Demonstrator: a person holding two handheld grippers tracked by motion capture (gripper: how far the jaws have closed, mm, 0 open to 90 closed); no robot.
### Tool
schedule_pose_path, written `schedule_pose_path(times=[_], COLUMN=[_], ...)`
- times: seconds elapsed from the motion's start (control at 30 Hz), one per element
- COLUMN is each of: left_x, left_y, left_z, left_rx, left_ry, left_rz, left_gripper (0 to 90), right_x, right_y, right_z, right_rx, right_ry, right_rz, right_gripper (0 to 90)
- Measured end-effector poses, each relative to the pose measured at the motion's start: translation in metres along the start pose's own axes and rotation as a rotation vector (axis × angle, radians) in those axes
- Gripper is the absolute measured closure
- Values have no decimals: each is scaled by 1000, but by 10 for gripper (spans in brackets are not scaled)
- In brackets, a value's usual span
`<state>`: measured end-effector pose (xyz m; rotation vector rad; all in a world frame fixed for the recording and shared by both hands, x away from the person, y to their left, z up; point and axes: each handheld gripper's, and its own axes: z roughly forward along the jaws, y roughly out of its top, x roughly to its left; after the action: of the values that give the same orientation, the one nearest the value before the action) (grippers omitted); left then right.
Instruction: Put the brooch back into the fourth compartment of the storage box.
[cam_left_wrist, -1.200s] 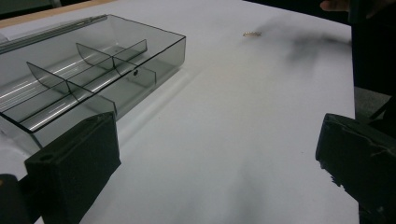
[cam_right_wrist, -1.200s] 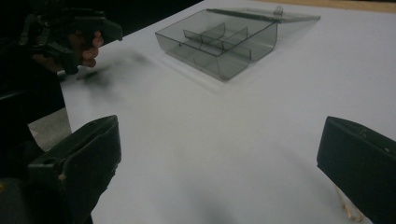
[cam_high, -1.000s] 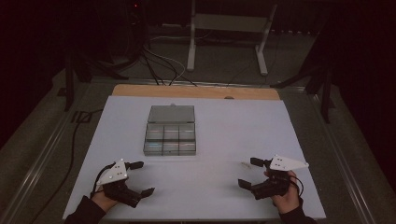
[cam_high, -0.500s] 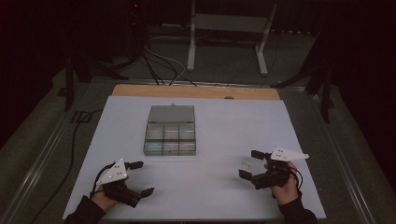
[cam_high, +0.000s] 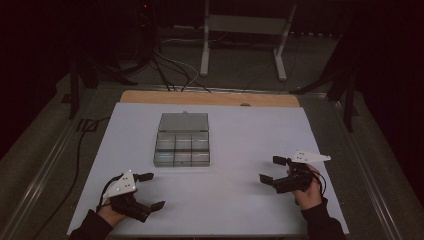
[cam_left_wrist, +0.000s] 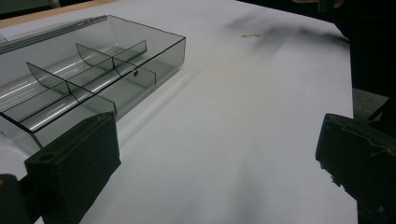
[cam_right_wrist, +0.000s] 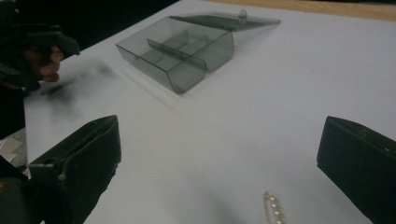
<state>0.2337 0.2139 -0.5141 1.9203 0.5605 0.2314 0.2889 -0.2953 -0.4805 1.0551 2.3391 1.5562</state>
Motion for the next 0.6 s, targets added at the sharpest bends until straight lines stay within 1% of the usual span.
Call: schedule_pose_path(times=[0.07, 0.1, 0.23, 0.27, 0.37, 0.5, 0.53, 0.6], left_x=[0, 0, 0, 0, 1, 1, 1, 1], left_y=[0, 0, 0, 0, 0, -1, -1, -1], left_z=[0, 0, 0, 0, 1, 1, 1, 1], left_rx=[-2, -2, -1, -1, 1, 3, 4, 1], left_ry=[0, -1, -3, -3, -6, -7, -7, -7], left_rz=[0, -3, -1, -1, -3, -3, -1, -3], left_gripper=[13, 13, 13, 13, 13, 13, 13, 13], right_x=[-3, -8, -16, -16, -22, -25, -25, -25], right_y=[0, 0, -2, -2, -4, -6, -7, -8], right_z=[0, 1, 3, 3, 5, 7, 8, 9], right_rx=[3, 13, 46, 46, 59, 59, 86, 123], right_ry=[-3, -6, -20, -20, -39, -39, -50, -64], right_rz=[0, 3, 5, 5, -7, -17, -23, -18], right_gripper=[0, 0, 0, 0, 0, 0, 0, 0])
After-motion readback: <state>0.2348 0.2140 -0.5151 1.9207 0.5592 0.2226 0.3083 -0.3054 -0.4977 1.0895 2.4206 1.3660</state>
